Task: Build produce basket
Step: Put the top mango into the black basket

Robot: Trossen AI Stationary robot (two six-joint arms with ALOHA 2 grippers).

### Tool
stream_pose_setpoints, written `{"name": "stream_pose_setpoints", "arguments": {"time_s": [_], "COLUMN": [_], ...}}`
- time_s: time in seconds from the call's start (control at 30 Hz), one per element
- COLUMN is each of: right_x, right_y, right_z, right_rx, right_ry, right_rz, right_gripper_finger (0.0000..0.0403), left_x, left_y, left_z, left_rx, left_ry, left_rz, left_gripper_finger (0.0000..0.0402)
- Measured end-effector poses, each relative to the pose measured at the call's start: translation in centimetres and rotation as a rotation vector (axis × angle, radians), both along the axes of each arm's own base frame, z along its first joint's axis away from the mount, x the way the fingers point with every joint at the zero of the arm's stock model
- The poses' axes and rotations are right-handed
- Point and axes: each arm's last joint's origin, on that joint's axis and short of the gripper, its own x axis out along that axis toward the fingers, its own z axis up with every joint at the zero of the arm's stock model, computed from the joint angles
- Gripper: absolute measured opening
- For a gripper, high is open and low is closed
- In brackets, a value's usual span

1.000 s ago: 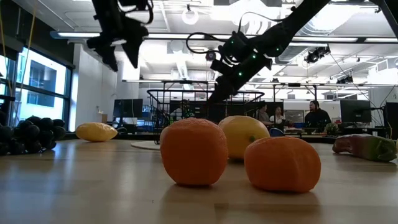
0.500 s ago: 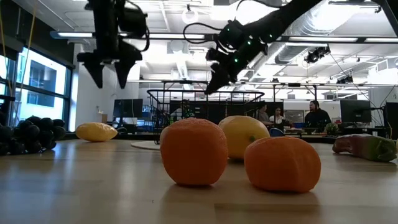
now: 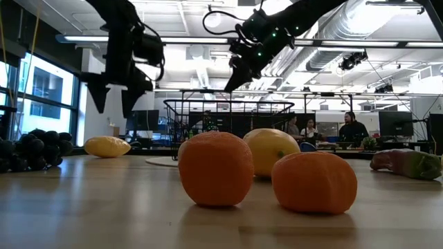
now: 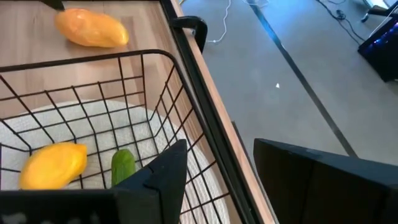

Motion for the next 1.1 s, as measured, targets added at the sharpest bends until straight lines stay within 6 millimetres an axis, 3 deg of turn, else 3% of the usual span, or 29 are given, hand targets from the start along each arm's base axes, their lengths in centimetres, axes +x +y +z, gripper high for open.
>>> {"name": "stream_pose_setpoints", "arguments": {"time_s": [0.3, 0.8, 0.93, 1.1], "right_x": [0.0, 0.0, 0.0, -0.1], "right_y": [0.0, 0.0, 0.0, 0.1], "right_z": [0.1, 0.1, 0.1, 0.0], "right_rx": [0.006, 0.006, 0.006, 0.017], "right_ry": [0.001, 0.002, 0.002, 0.02], "right_rz": [-0.003, -0.003, -0.003, -0.003], "right_gripper_finger": [0.0167, 0.0167, 0.0167, 0.0167], "left_x": [0.9, 1.2, 1.0, 0.7], "left_y": [1.5, 2.8, 3.1, 3.3], "left_z": [-3.5, -7.4, -7.9, -8.0], "left_rx": [-0.12, -0.225, -0.242, -0.247], "left_ry": [0.081, 0.173, 0.184, 0.186], "left_rz": [0.016, 0.046, 0.061, 0.062], "left_gripper_finger": [0.0397, 0.0394, 0.0373, 0.0317]}}
